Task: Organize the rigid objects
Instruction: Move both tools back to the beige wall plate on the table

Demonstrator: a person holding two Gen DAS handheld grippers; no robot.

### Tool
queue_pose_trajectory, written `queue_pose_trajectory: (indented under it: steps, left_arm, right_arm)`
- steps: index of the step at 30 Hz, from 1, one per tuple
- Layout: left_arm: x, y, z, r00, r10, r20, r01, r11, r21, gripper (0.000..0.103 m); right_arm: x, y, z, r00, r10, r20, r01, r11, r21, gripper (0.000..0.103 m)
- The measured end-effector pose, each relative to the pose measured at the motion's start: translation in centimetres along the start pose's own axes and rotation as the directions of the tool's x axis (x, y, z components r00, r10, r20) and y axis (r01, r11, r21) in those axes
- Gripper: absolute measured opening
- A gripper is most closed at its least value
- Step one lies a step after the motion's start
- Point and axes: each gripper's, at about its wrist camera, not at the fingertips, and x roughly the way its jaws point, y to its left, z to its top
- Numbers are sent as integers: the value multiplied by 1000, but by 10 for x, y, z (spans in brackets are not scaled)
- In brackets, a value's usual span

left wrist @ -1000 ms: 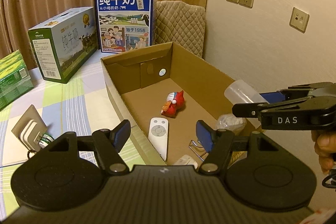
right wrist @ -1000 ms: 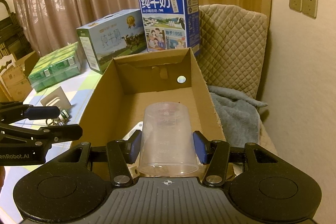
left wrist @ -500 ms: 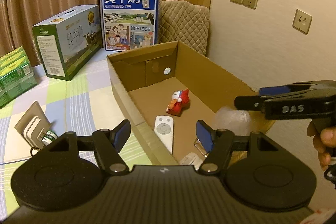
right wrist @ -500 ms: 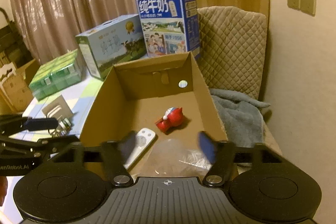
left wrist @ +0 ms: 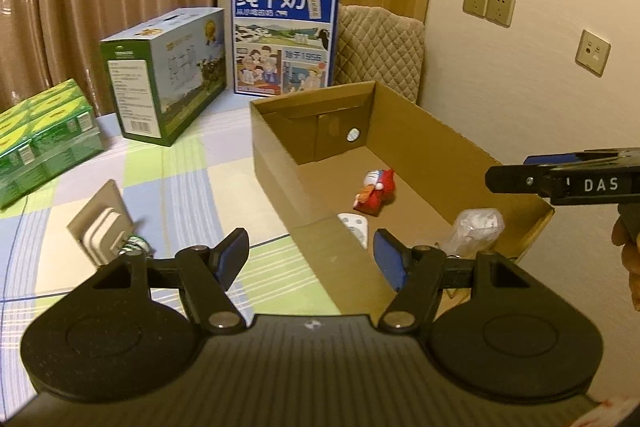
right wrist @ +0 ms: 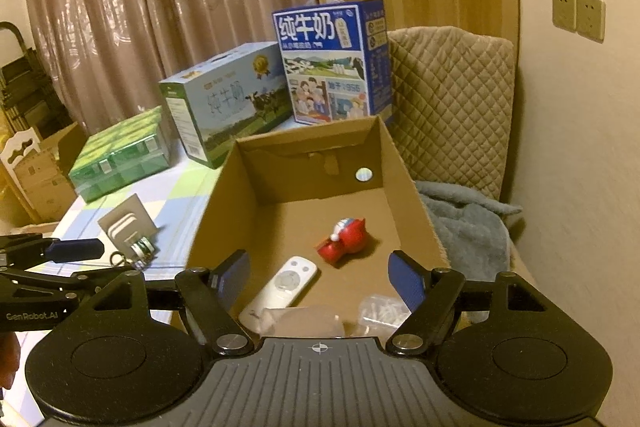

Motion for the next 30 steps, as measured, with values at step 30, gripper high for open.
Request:
queue_pose_trajectory:
  steps: [30]
  left_arm:
    - [-123, 159, -76, 963, 269, 29, -261, 951, -168, 64]
  right_arm:
    - [-17, 156, -21, 985, 169, -28, -171, 980, -99, 73]
